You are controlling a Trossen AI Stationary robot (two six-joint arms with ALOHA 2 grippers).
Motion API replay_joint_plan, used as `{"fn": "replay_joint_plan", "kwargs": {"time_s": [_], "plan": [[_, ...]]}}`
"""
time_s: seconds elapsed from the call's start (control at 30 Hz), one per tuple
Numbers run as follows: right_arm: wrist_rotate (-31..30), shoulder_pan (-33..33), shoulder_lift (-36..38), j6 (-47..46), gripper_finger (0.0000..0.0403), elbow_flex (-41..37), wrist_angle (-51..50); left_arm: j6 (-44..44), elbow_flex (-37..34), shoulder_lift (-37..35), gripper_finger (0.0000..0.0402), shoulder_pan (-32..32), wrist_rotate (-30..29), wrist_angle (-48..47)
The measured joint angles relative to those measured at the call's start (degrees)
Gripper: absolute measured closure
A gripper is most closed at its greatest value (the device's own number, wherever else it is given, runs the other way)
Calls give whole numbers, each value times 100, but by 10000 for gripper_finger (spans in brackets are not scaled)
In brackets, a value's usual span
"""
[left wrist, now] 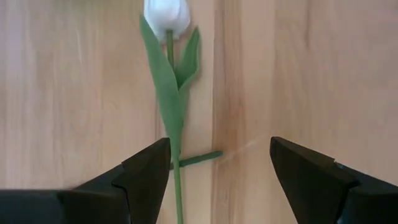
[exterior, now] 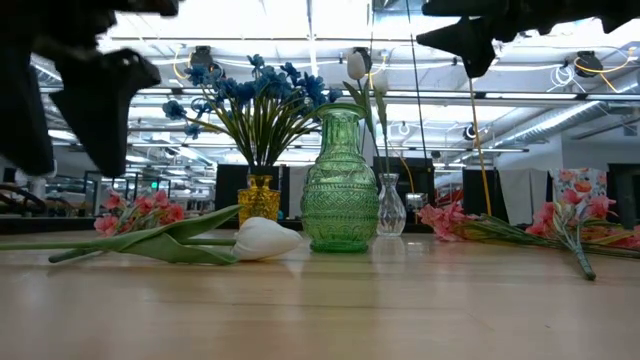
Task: Sort flowers into vase by color
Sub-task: Put the white tulip into the transparent vase
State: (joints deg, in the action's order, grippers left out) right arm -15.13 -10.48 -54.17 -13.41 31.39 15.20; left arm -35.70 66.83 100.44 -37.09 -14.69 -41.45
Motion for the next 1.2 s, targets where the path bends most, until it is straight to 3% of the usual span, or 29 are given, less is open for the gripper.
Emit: {"fn": "replay_joint_plan", "kwargs": {"time_s": [0.43,0.77,1.2], "plan": [[45,-101,-374,61,193,-3,86,-144,0,556,121,539,116,2],[45,-200,-374,497,193,-3,301,-140,0,636,123,610,362,-25],[25,-241,-372,558,193,-3,385,-151,-68,636,195,632,521,-7]]}}
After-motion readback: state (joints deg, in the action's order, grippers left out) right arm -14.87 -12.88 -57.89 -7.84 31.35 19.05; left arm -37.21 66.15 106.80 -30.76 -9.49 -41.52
